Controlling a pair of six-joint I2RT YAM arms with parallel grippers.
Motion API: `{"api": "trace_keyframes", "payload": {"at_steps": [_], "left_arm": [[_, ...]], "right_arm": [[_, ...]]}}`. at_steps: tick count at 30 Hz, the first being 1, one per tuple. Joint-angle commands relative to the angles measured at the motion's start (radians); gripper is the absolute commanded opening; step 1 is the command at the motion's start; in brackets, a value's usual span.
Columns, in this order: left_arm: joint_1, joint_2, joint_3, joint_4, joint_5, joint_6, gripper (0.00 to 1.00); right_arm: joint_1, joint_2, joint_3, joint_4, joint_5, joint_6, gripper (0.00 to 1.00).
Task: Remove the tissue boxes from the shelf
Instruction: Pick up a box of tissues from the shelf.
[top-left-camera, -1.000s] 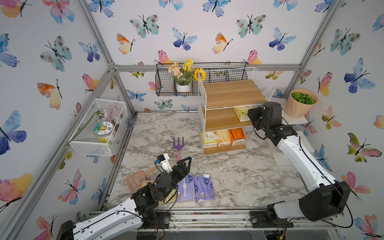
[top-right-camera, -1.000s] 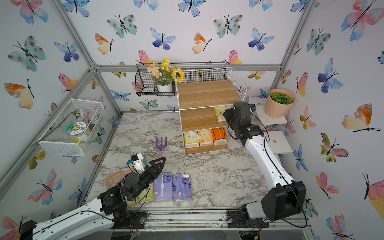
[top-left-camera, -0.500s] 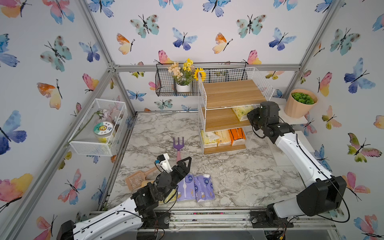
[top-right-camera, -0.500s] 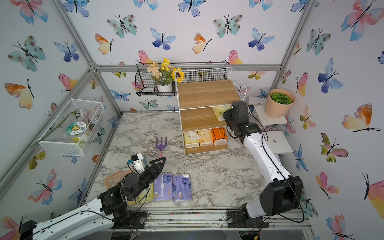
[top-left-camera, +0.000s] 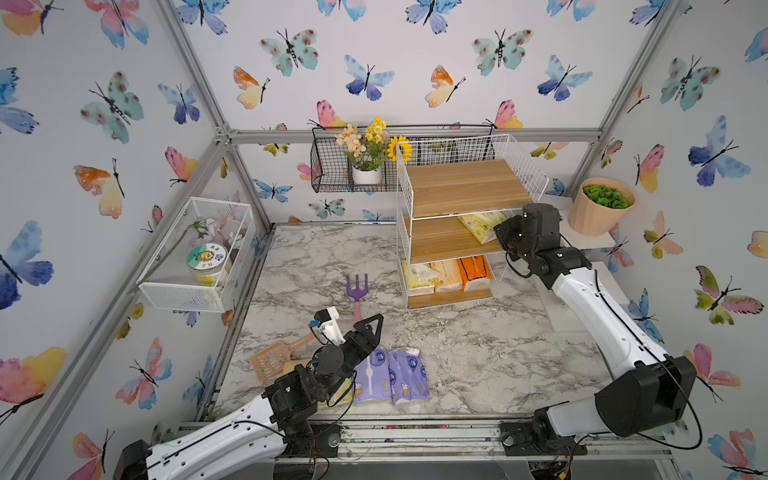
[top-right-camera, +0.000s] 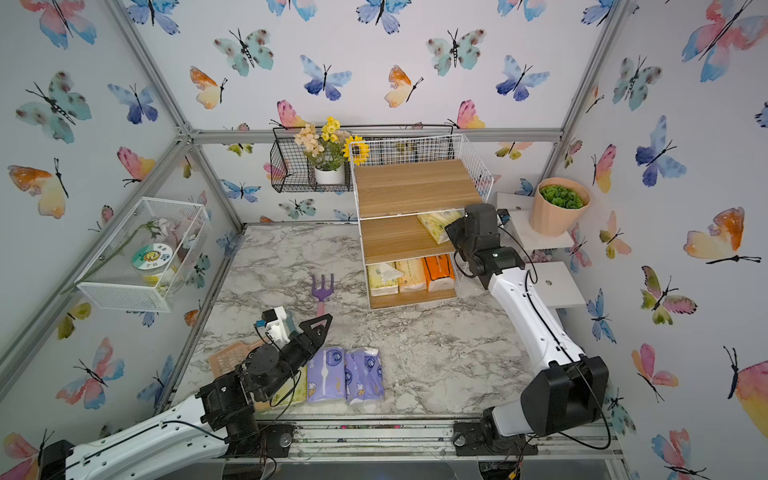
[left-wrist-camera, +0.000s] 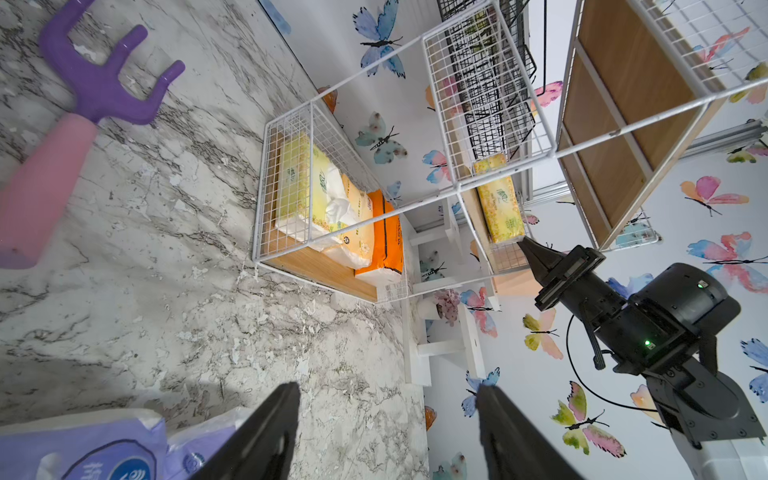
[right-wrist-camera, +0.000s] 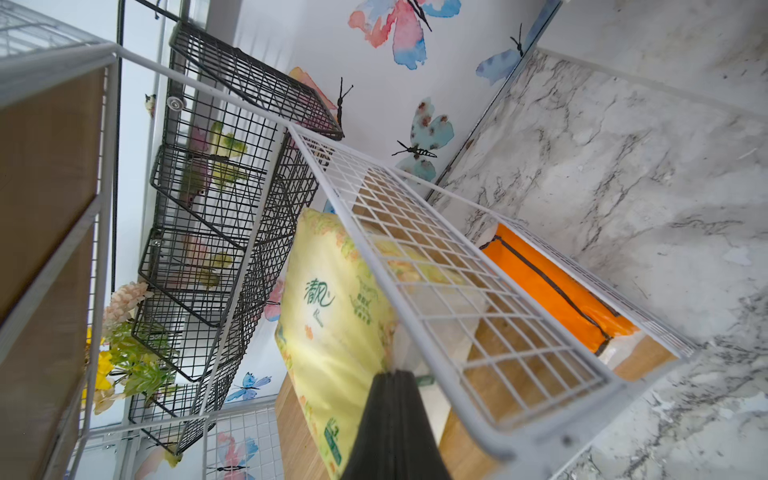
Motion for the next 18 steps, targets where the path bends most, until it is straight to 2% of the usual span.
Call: {"api": "trace_keyframes", "payload": {"at_steps": [1,4,10,18], "left_arm": [[0.004,0.032,0.054,0.057,0.052,0.019,0.72],[0.004,0.098,0.094,0.109,0.111,0.004,0.72],[-0.003,0.314,0.186,0.279,0.223,-0.056,0.74],[-0.023,0.601,0.408,0.392,0.285,-0.107,0.77]], "right_arm": [[-0.007,-0.077,-0.040,0.000,-0.036,-0.018,0.01],[-0.007,-0.128,-0.085,-0.001,-0.056,-0.021,0.01],[-0.007,-0.209,-0.154,-0.004,-0.096,-0.027,0.01],[-0.008,-0.261,-0.211,-0.001,-0.131,-0.036,0.01]]}}
